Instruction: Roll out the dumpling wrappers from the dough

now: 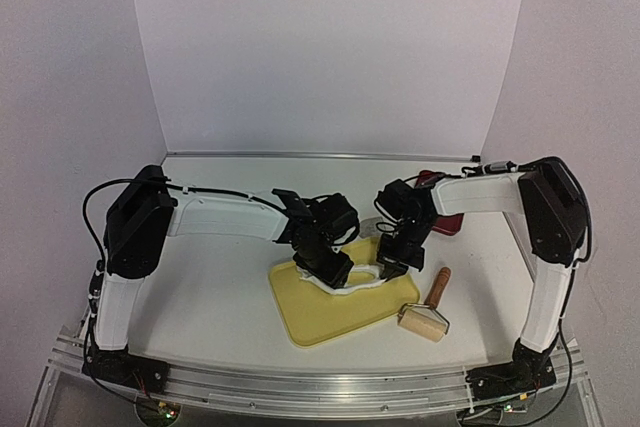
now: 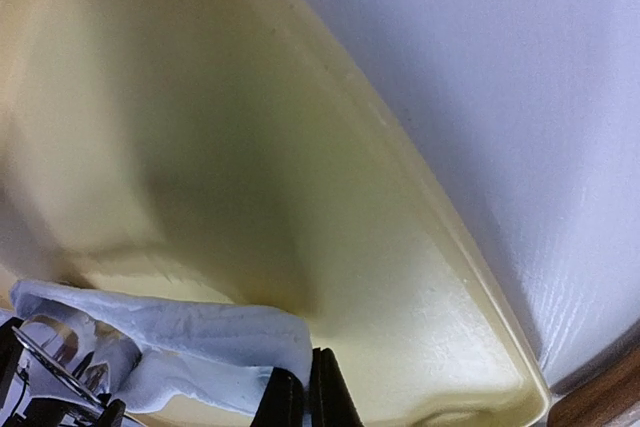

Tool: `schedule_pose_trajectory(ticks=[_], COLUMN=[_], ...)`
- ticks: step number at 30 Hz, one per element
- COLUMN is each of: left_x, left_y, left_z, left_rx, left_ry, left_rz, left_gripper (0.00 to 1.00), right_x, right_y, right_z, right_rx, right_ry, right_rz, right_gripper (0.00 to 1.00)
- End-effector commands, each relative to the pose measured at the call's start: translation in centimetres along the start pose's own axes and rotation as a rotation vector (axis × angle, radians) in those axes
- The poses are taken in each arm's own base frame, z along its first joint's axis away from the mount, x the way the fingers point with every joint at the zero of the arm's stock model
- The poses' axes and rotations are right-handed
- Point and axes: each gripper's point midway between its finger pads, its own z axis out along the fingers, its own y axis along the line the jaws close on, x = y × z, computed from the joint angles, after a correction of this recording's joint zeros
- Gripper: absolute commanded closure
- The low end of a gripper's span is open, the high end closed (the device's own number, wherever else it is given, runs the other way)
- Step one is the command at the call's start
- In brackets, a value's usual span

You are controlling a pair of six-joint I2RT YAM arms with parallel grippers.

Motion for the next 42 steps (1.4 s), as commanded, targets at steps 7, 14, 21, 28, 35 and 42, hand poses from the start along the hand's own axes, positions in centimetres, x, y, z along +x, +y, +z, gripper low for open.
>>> schedule_pose_trajectory(ticks=[7, 14, 21, 28, 35, 42], left_x=[8.1, 8.0, 7.3, 6.5, 6.3, 6.7], left_y=[5.0, 4.9, 4.3, 3.6, 2.7, 2.3], left_z=[3.5, 3.5, 3.3, 3.2, 3.3, 3.4], left_rx=[-0.160, -0.159, -0.126, -0.096, -0.050, -0.030], left_ry=[0.304, 0.302, 0.281, 0.261, 0.270, 0.286], left_rz=[-0.013, -0.015, -0.012, -0.007, -0.014, -0.035], left_gripper=[0.66, 0.67, 0.66, 0.66, 0.67, 0.67], right_x=[-1.3, -1.1, 0.0, 0.3, 2.0, 2.5], right_y=[-4.3, -4.4, -2.7, 3.7, 5.6, 6.4], right_z=[-4.3, -5.0, -4.7, -4.9, -1.3, 1.1], right_rx=[0.080, 0.064, -0.060, -0.252, -0.392, -0.472], right_ry=[-0.118, -0.132, -0.091, -0.058, 0.077, 0.119], right_rz=[0.087, 0.047, -0.026, -0.204, -0.110, -0.025], right_gripper=[1.00, 1.00, 1.00, 0.66, 0.49, 0.49])
